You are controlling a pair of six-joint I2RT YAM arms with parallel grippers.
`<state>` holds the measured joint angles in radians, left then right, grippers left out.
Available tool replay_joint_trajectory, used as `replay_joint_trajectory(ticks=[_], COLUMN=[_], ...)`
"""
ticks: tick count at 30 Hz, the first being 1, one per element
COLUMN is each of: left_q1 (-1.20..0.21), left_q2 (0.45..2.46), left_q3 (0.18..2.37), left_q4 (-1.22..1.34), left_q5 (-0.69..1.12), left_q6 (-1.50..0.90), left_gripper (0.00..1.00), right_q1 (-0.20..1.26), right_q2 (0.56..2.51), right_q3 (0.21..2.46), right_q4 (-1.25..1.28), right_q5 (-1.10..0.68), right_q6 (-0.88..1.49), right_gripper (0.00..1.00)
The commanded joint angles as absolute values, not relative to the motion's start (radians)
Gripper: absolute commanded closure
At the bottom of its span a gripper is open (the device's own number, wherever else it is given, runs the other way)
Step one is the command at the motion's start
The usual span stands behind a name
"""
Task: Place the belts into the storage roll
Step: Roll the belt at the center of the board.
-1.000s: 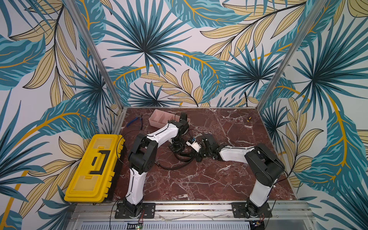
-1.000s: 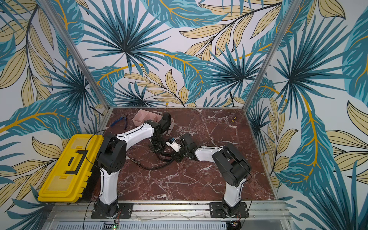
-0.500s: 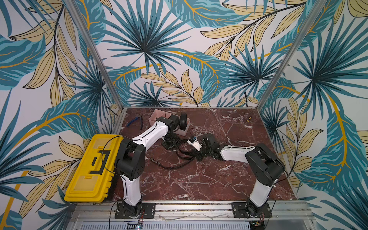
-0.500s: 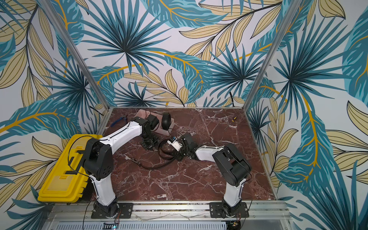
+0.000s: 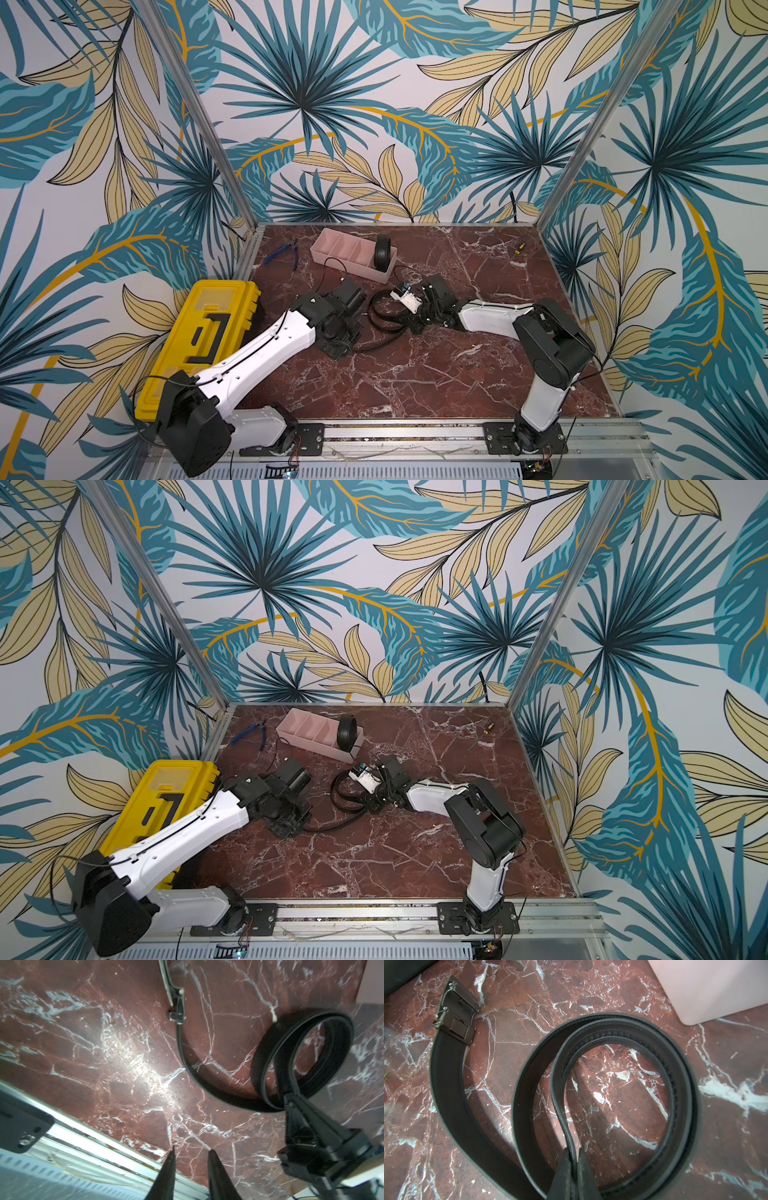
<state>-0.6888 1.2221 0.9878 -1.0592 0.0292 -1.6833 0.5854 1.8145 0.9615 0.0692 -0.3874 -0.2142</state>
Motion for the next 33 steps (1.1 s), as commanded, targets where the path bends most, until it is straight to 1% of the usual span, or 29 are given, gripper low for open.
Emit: replay_joint_trajectory(ticks=[1, 3, 5, 6, 11, 21, 24, 25, 26, 28, 30, 31, 32, 33], left_q1=[-0.747, -0.754, -0.753, -0.754, -0.755, -0.756, -0.755, -0.754, -0.753, -0.75, -0.744, -0.742, -0.738, -0.733], left_q2=[1.16, 1.155, 1.199, 1.23, 1.334, 1.431, 1.466, 1.483, 1.503, 1.55, 1.604, 1.625, 1.641, 1.647], left_q3=[0.861, 0.807, 0.82, 0.831, 0.842, 0.83, 0.844, 0.854, 0.865, 0.889, 0.922, 0.938, 0.948, 0.952], left_q4=[-0.881, -0.778, -0.767, -0.767, -0.682, -0.678, -0.678, -0.677, -0.678, -0.676, -0.678, -0.678, -0.678, -0.678], left_q5=[-0.099, -0.114, -0.132, -0.139, -0.191, -0.153, -0.165, -0.164, -0.163, -0.14, -0.114, -0.108, -0.098, -0.088], left_q6=[-1.869, -1.888, -1.885, -1.89, -1.963, -2.014, -2.012, -2.012, -2.006, -1.993, -1.951, -1.923, -1.897, -1.879], left_gripper=[0.55, 0.52, 0.51, 0.48, 0.43, 0.43, 0.46, 0.48, 0.52, 0.65, 0.76, 0.85, 0.97, 1.0], right_q1=[0.584, 0.585, 0.585, 0.586, 0.586, 0.585, 0.585, 0.586, 0.586, 0.585, 0.587, 0.588, 0.591, 0.593], right_q2=[1.794, 1.785, 1.777, 1.774, 1.764, 1.772, 1.773, 1.773, 1.773, 1.776, 1.781, 1.783, 1.786, 1.788], right_q3=[0.971, 0.97, 0.962, 0.959, 0.944, 0.939, 0.939, 0.939, 0.937, 0.936, 0.936, 0.937, 0.941, 0.944], right_q4=[-0.007, -0.023, -0.027, -0.029, -0.028, -0.026, -0.026, -0.028, -0.028, -0.025, -0.026, -0.028, -0.034, -0.039], right_q5=[-0.348, -0.341, -0.337, -0.34, -0.339, -0.342, -0.336, -0.335, -0.336, -0.337, -0.339, -0.338, -0.336, -0.334], right_q6=[-0.216, -0.214, -0.208, -0.205, -0.196, -0.191, -0.191, -0.191, -0.19, -0.193, -0.197, -0.199, -0.204, -0.21], right_gripper=[1.0, 1.0, 1.0, 1.0, 0.99, 0.99, 0.99, 0.99, 0.99, 0.99, 0.99, 0.99, 0.99, 0.99])
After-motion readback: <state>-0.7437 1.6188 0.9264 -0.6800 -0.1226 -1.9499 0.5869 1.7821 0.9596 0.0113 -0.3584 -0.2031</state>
